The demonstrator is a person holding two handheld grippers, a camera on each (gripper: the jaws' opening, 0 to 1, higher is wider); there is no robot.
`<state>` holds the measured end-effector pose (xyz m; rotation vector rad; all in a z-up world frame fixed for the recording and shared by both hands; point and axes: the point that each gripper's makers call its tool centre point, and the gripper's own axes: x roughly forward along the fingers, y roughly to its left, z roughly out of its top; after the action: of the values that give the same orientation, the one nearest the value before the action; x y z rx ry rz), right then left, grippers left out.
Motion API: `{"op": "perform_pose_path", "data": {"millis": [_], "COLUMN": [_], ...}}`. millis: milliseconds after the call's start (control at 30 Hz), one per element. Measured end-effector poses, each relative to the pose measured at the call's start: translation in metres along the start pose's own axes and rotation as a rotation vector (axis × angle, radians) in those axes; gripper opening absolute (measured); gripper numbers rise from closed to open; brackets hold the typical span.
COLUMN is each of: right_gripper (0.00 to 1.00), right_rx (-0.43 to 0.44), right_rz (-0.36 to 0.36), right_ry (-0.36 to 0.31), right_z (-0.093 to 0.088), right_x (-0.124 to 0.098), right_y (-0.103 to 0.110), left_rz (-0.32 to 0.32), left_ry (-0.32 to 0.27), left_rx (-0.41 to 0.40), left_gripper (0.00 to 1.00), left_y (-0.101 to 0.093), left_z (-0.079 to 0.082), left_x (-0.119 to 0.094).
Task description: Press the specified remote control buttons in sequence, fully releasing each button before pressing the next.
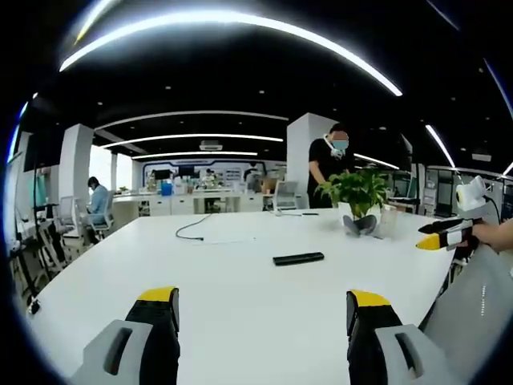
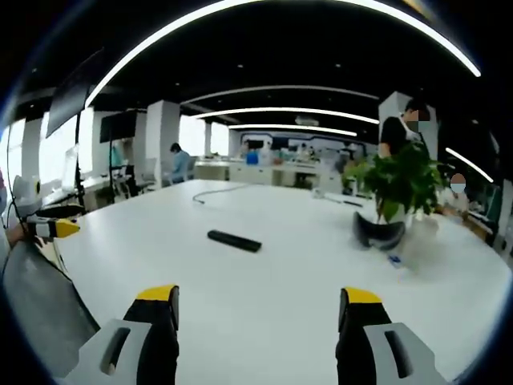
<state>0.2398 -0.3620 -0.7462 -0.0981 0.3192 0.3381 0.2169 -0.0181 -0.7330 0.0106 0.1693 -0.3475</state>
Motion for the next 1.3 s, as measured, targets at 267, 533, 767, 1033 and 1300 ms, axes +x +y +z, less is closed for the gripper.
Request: {"op": "perform_pose_path", "data": {"millis": [267,533,767,1033,1300], "right_gripper": [0.8,0.8,0.8,0.8,0.8], "right_rx": [-0.003,-0.007,-0.009,-0.006,-0.01], "right_rz": [0.004,0.007,0.008,-0.003,-0.002], "right_ry": [0.008,0.017,0.025,0.018,0.029], "right_z": [-0.0011,-0.0024,-0.0041,-0.0047,-0.0094], "right_x": [0.0002,-0.0003,-0.0008,-0.0013,-0.0003], "right_y": [0.0015,0.0036,0.0041,-0.0007,-0.0032], "left_rz": [0.003,0.003,-0.001,-0.012,-0.007], "left_ry": [0.001,0.005,0.009,0.02,0.022], "left_rx": [-0.003,-0.008,-0.013,-0.014,-0.022], "left_gripper": [0.89,0.89,0.89,0.88,0.88], "left_y": [0.0015,0.0024,0.0016,0.0018,0.0029], "left_z": [-0.0011,-0.0018,-0.0023,-0.0066,-0.0081], "left_x": [-0.0009,-0.0022,-0.0026,-0.0012,-0.0002]}}
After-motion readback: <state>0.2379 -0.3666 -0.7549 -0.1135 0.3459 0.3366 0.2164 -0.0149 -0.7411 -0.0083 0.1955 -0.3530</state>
